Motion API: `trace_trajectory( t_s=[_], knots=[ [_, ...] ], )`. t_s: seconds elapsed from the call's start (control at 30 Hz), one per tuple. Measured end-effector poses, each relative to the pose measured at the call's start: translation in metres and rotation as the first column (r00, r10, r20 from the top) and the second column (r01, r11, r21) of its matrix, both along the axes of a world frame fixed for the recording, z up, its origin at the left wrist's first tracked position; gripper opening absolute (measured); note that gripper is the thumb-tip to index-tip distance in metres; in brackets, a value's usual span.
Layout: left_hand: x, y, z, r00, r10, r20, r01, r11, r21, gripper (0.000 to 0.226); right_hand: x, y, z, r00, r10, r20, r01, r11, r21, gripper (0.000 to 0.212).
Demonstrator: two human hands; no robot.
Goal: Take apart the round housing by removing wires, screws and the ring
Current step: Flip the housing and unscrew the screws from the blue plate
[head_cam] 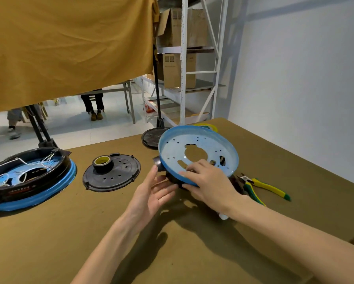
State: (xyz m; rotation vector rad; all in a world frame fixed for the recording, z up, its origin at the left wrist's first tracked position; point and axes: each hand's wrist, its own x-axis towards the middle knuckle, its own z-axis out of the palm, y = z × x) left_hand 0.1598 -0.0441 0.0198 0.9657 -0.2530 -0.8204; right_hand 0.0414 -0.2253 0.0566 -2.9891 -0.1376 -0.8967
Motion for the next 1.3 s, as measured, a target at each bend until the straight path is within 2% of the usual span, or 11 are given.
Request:
trace_trajectory(
  t_s=[0.13, 0.3, 0.43, 0.5, 0.57, 0.6, 0.7, 0.77, 0.9, 1.1, 1.3],
  knots=[
    [-0.007, 0.020, -0.001, 0.972, 0.089, 0.219, -0.155, 0.939, 0.307, 0.071, 0.013, 0.034, -0.014, 0.997, 0.077, 0.016, -0.074, 0.989, -0.125, 0.033],
    [-0.005, 0.051, -0.014, 0.975, 0.205, 0.082, -0.220, 0.931, 0.290, 0.039, 0.028, 0.070, -0.030, 0.987, 0.162, -0.010, -0.159, 0.952, -0.262, 0.034],
    [-0.004, 0.075, -0.021, 0.913, 0.380, 0.151, -0.408, 0.838, 0.362, 0.029, 0.026, 0.076, -0.025, 0.961, 0.269, 0.059, -0.260, 0.957, -0.130, 0.051],
    [-0.001, 0.087, -0.020, 0.884, 0.436, 0.168, -0.466, 0.790, 0.400, 0.028, 0.017, 0.068, -0.021, 0.948, 0.288, 0.135, -0.288, 0.957, -0.024, 0.043],
    [0.003, 0.096, -0.020, 0.868, 0.463, 0.181, -0.494, 0.761, 0.421, 0.031, 0.012, 0.051, -0.019, 0.961, 0.181, 0.211, -0.207, 0.972, 0.108, 0.024],
    [0.003, 0.099, -0.021, 0.861, 0.470, 0.192, -0.505, 0.750, 0.428, 0.032, 0.012, 0.040, -0.019, 0.980, 0.081, 0.179, -0.116, 0.974, 0.196, 0.016],
    [0.004, 0.104, -0.022, 0.839, 0.492, 0.231, -0.542, 0.726, 0.423, 0.035, 0.017, 0.013, -0.024, 0.975, -0.157, -0.159, 0.201, 0.926, 0.319, 0.016],
    [0.005, 0.106, -0.022, 0.821, 0.523, 0.228, -0.568, 0.710, 0.415, 0.037, 0.024, 0.003, -0.033, 0.930, -0.208, -0.304, 0.278, 0.938, 0.207, 0.027],
    [0.006, 0.110, -0.019, 0.825, 0.522, 0.217, -0.561, 0.713, 0.420, 0.043, 0.039, 0.000, -0.046, 0.888, -0.316, -0.334, 0.323, 0.946, -0.036, 0.028],
    [0.006, 0.112, -0.016, 0.852, 0.477, 0.218, -0.523, 0.749, 0.407, 0.043, 0.048, -0.016, -0.048, 0.840, -0.433, -0.326, 0.414, 0.901, -0.129, 0.023],
    [-0.004, 0.107, -0.018, 0.880, 0.436, 0.187, -0.473, 0.831, 0.293, 0.086, 0.033, -0.021, -0.039, 0.793, -0.547, -0.266, 0.562, 0.827, -0.025, 0.035]
  ],
)
